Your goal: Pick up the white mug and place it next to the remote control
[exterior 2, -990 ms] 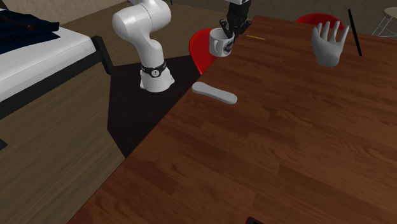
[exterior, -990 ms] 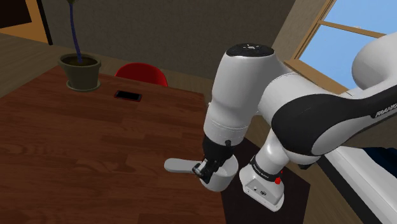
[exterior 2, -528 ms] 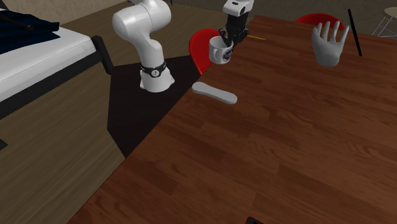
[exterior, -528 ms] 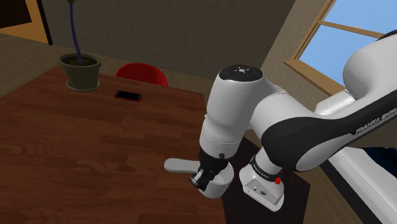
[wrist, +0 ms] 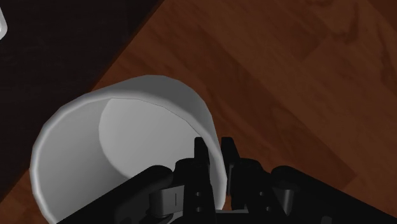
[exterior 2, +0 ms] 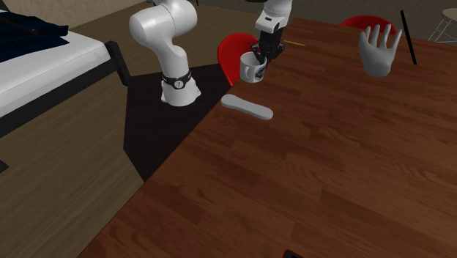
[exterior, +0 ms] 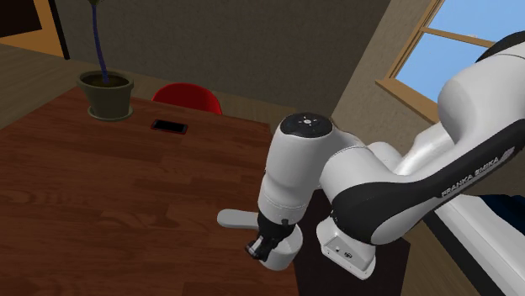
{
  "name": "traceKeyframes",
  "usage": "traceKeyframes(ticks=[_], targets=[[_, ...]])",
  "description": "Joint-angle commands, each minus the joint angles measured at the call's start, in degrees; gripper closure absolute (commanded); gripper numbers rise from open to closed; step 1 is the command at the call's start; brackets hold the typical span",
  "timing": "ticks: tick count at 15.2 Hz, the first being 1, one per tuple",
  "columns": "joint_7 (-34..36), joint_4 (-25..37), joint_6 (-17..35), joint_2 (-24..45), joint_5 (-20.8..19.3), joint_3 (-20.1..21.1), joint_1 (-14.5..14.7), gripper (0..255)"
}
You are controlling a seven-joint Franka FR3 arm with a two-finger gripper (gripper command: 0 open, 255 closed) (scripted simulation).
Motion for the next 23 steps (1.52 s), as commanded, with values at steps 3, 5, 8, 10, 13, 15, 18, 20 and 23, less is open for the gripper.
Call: traceKeyframes(ticks=[3, 5, 8, 10, 13, 15, 18, 20, 23], targets=[[0.21, -1.36, 4.3, 2.96, -0.09, 1.44, -0.61, 255], [0.44, -1.94, 6.48, 4.61, -0.28, 2.2, -0.99, 255], [0.93, -2.71, 9.84, 7.3, -0.82, 3.37, -1.69, 255], [1.31, -3.09, 11.78, 8.93, -1.29, 4.03, -2.15, 255], [1.31, -3.09, 11.78, 8.93, -1.29, 4.02, -2.14, 255], [1.31, -3.09, 11.78, 8.94, -1.3, 4.02, -2.14, 255], [1.32, -3.09, 11.79, 8.94, -1.3, 4.02, -2.14, 0], [1.32, -3.09, 11.79, 8.94, -1.3, 4.02, -2.14, 0], [1.32, -3.09, 11.79, 8.94, -1.3, 4.02, -2.14, 0]])
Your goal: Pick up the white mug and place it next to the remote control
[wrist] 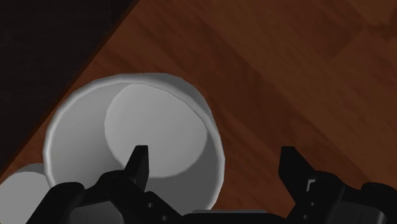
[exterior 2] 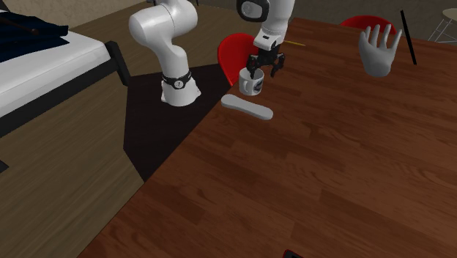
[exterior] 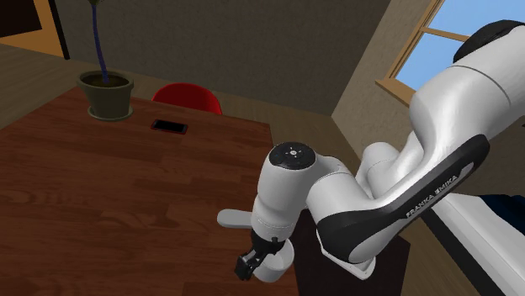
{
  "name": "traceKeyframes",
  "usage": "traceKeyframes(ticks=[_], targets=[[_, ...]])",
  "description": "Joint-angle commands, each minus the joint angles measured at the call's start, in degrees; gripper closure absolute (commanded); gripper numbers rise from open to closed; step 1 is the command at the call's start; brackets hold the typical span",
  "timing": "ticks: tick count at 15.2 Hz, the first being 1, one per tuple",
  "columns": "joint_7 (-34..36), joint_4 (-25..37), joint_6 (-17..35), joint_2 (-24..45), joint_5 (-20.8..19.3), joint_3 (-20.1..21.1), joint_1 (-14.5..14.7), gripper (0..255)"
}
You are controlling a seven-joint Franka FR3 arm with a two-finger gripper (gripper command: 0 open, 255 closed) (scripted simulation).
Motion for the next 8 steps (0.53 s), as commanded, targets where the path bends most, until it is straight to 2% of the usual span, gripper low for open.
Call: traceKeyframes(ticks=[1, 4, 8], targets=[[-0.54, 0.74, -2.81, -2.17, 0.47, -0.94, 0.44, 0], [-1.42, 3.22, -10.19, -7.22, 0.74, -3.46, 1.19, 0], [-1.4, 3.22, -10.18, -7.21, 0.71, -3.5, 1.23, 0]])
